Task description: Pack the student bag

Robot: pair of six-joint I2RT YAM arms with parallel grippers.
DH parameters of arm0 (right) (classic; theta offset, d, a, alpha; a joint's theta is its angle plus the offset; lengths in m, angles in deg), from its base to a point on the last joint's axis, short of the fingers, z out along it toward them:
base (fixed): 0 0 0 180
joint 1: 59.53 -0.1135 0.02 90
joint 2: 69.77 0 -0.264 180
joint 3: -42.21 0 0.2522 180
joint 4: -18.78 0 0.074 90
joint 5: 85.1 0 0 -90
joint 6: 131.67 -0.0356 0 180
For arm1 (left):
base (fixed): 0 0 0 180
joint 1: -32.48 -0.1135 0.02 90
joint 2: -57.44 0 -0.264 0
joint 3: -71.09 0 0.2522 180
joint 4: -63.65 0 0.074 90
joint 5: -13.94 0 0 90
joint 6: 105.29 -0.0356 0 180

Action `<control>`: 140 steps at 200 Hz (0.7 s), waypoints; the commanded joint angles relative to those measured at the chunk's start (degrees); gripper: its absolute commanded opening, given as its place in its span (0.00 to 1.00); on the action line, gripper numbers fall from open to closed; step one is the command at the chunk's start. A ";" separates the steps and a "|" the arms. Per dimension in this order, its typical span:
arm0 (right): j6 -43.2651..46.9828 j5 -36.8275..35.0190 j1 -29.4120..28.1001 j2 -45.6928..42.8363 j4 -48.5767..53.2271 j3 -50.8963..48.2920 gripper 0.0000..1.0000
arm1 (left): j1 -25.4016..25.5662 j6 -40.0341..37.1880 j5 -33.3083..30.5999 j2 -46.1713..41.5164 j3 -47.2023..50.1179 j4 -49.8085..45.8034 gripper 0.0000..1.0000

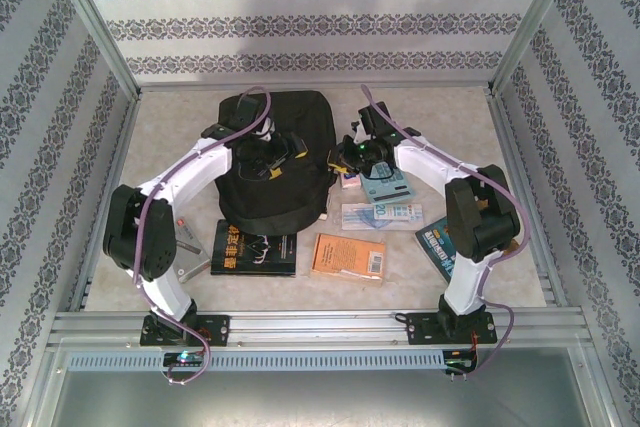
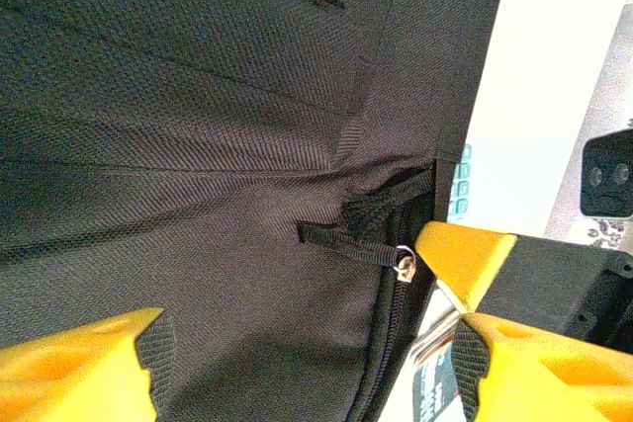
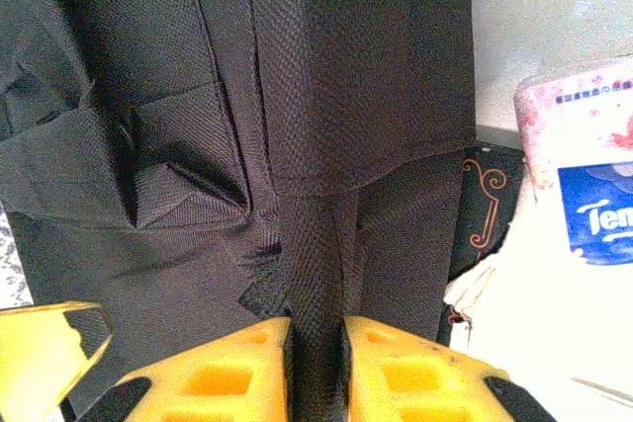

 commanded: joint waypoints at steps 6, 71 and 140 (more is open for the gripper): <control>-0.24 1.97 -0.68 0.78 -1.23 -1.54 0.30 | 0.57 0.68 0.88 0.80 0.81 1.91 0.75; -2.10 3.91 -0.61 -0.24 -5.27 -3.94 0.06 | 0.59 0.77 0.72 1.04 1.66 2.57 0.75; -13.22 10.63 1.21 -4.40 -25.26 -11.56 0.00 | 0.43 4.57 4.82 2.47 3.51 7.70 0.75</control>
